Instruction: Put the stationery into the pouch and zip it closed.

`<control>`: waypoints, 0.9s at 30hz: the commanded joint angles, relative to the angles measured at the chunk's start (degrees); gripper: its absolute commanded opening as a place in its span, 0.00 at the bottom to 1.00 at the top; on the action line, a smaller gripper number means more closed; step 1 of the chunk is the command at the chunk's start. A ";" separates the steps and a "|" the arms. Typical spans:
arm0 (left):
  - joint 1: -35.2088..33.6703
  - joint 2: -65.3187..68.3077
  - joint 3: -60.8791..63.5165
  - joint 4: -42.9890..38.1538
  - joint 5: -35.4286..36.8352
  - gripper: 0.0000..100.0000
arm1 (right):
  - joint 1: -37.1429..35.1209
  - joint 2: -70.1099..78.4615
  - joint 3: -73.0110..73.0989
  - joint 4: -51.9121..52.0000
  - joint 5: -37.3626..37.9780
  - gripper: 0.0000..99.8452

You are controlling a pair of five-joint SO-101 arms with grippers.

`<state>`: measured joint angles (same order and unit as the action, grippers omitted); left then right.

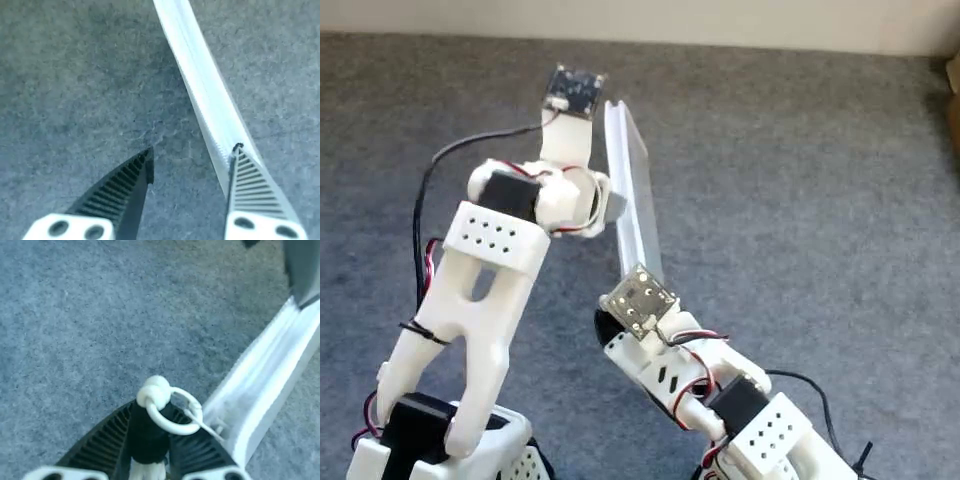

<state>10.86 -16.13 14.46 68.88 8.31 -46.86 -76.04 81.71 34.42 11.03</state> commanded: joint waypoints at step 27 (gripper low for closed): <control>-22.73 -26.24 20.79 7.82 -15.03 0.24 | 8.57 -0.40 -6.81 29.23 6.42 0.05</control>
<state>-7.87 -30.02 33.36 75.91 -6.29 -39.30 -76.04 81.01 58.86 16.48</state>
